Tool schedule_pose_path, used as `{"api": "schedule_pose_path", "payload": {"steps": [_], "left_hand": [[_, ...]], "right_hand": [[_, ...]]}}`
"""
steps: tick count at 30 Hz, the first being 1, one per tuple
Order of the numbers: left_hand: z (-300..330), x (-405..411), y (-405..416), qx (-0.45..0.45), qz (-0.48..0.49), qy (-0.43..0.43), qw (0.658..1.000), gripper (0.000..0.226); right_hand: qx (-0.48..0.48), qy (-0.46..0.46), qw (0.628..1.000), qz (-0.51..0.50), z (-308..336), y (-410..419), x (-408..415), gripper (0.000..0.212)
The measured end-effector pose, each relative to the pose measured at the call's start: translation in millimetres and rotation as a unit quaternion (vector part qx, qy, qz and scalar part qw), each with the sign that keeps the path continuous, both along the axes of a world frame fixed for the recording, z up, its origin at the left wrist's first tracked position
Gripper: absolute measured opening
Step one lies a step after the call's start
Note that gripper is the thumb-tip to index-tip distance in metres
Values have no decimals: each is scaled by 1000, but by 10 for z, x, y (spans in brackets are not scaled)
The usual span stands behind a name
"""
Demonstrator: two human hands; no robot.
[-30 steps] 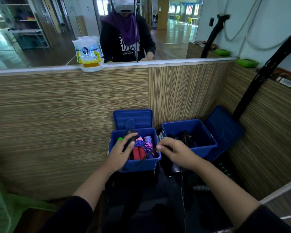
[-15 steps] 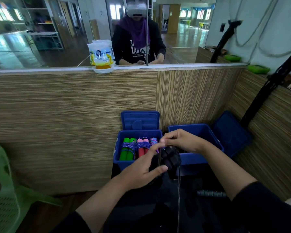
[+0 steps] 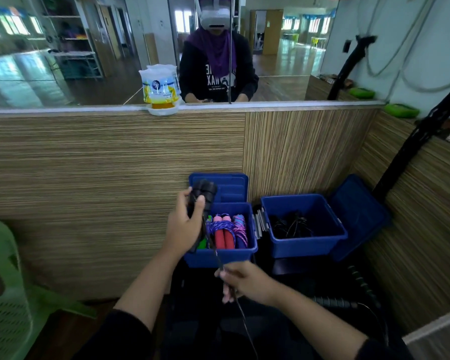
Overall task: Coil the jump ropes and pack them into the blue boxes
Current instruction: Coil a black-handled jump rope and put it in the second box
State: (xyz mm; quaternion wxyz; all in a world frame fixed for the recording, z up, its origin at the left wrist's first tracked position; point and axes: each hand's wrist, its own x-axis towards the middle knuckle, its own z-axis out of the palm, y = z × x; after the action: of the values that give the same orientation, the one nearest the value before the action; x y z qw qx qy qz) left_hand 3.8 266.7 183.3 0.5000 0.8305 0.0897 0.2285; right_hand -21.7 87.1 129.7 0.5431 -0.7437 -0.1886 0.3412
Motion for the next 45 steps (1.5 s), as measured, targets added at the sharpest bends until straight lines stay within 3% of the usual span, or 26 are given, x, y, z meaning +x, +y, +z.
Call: {"api": "schedule_pose_path", "payload": {"steps": [2,4,6,9,14,19,22,27,32,36,38,42,45], "left_hand": [[-96,53,106,40,19,35,998,33],[-281,69,160,104,-5,68,992,38],[-467,33,127,135,-42,105,984,48],[-567,-65,4,123,-65,127,982,53],[-560,-180,-128,187,-186,105,959,56],[-444,-316,-257,166,-271,41,947,45],[-403,-347,-249,169,-280,47,944,57],[-379,-421,-229,198,-293,94,931,80],[-240,-540,-288,194,-310,92,926,68],[-105,-626,-457,267,-369,72,887,67],[-62,-612,-522,236,-362,35,901,60],[-100,-491,-408,124,-290,8,949,54],[-154,-459,-349,97,-264,11,959,52]], "right_hand": [[-60,-110,992,32,67,-11,-94,9],[-103,-252,961,56,253,-24,-73,15],[-131,-335,931,68,470,-53,26,21],[-159,-371,911,85,680,-154,226,20],[-136,-396,905,77,838,-281,430,16],[-24,-320,947,12,860,-386,640,14],[5,-272,962,-19,794,-407,685,15],[13,-237,971,5,750,-432,702,16],[36,-141,989,-6,796,-494,779,18],[29,-84,994,-57,694,-474,807,13],[59,-21,996,-65,598,-422,762,11],[181,80,975,-98,449,-401,704,44],[225,83,967,-83,408,-437,690,29]]}}
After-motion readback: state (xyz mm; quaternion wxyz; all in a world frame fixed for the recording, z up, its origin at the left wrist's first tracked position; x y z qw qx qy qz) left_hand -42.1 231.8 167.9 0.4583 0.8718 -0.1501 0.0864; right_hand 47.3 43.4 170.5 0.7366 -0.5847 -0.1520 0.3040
